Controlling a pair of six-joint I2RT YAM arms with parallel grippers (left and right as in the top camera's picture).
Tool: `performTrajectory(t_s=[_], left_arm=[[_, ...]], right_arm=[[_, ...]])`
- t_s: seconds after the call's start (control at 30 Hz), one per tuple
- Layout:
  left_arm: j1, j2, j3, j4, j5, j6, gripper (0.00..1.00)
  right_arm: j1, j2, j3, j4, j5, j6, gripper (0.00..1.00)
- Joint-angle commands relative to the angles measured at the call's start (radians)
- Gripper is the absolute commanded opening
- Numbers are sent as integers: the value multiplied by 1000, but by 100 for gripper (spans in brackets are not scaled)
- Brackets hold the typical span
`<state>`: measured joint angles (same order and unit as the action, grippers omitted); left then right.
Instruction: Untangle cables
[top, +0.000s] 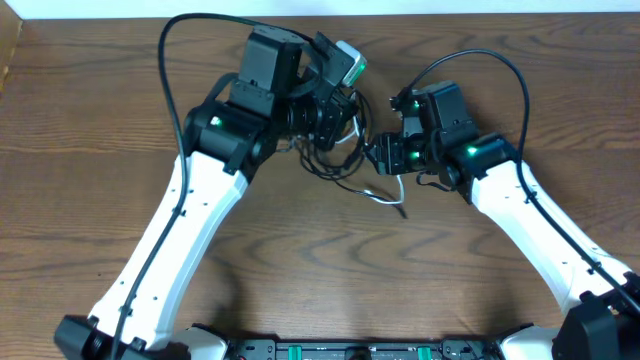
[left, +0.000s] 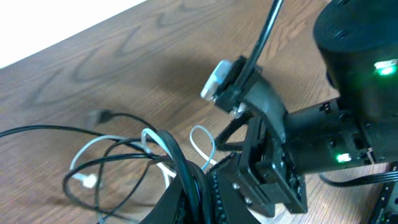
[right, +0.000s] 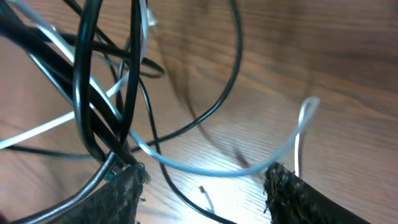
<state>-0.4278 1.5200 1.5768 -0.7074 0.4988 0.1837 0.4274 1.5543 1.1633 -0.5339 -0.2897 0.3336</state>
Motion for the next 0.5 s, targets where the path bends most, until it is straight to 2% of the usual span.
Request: performTrajectory(t_s=[0.0, 0.2, 0.47], left_arm=[[-1, -16, 9, 2, 13, 5, 11], [-1, -16, 9, 2, 12, 19, 11], [-1, -16, 9, 2, 9, 24, 12]], right_arm=[[15, -11, 16, 16, -41, 22, 61], [15, -40, 17, 22, -88, 21, 61], [15, -109, 17, 44, -87, -2, 65]])
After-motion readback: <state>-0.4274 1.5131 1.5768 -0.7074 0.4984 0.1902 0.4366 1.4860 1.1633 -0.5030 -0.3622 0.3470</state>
